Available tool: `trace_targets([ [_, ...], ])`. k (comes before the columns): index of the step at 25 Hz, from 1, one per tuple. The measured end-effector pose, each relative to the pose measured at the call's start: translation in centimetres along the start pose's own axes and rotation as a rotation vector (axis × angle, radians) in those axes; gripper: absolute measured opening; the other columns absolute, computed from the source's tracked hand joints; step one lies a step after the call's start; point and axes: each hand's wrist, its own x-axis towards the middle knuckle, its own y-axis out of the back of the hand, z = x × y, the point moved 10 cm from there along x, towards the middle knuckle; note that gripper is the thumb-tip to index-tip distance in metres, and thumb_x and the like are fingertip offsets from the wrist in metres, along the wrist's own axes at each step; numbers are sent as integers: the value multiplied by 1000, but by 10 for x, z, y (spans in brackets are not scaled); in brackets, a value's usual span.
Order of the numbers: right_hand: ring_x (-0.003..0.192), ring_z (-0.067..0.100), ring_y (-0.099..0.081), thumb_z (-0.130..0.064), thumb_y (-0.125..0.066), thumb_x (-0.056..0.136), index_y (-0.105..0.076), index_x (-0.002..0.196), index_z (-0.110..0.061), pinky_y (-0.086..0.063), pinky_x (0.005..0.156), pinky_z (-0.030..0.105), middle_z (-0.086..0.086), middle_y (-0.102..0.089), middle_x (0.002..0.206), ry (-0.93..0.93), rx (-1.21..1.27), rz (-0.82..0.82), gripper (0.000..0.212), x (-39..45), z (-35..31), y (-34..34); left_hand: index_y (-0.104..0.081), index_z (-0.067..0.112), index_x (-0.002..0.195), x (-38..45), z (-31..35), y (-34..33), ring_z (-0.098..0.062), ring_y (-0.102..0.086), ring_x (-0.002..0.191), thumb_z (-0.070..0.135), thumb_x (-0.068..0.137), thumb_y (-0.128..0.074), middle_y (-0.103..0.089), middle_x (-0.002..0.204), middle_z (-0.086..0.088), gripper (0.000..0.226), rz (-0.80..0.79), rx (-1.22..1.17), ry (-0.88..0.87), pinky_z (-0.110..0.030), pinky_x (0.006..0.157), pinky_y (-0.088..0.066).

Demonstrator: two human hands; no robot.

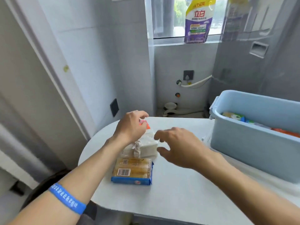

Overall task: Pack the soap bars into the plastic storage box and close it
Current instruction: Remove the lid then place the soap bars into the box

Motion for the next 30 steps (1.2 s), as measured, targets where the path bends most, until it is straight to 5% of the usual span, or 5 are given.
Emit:
trace_targets([
  [10,121,24,-47,-66,-63,72,-41,138,-17,-41,99,39,0,-52,131,61,-57,-213,85,19,-40,-129,-58,27,128,53,-108,-80,-24,-59,110,26,81,-65,-61,129,1,48,-509,167,233,-34,93,-49],
  [18,80,8,-55,-56,-77,70,-64,102,-23,-40,72,25,-9,-62,92,-288,724,-398,47,-19,28,-107,-69,14,78,69,-117,-44,-22,-64,70,54,62,-69,-69,77,-4,43,-259,251,282,-28,57,-47],
  [21,95,27,-60,-52,-81,69,-70,113,-8,-46,84,40,13,-67,103,-403,1360,-328,62,-34,46,-83,-67,10,80,64,-98,-4,-25,-61,63,49,71,-57,-67,78,-12,40,-68,-501,483,-28,56,-44],
  [24,112,45,-63,-50,-72,77,-68,123,-5,-50,97,54,27,-65,127,-457,1804,-127,64,-46,51,-36,-62,6,113,45,-6,-14,-32,-63,78,39,87,-41,-65,96,-21,47,-357,-1321,490,-36,67,-50],
  [30,86,33,-73,-35,-59,82,-73,115,-6,-57,72,40,22,-74,111,-614,1715,336,46,-106,116,68,-66,5,108,-1,160,-52,-30,-71,74,28,90,-58,-72,92,-19,30,-576,-1367,362,-35,65,-58],
])
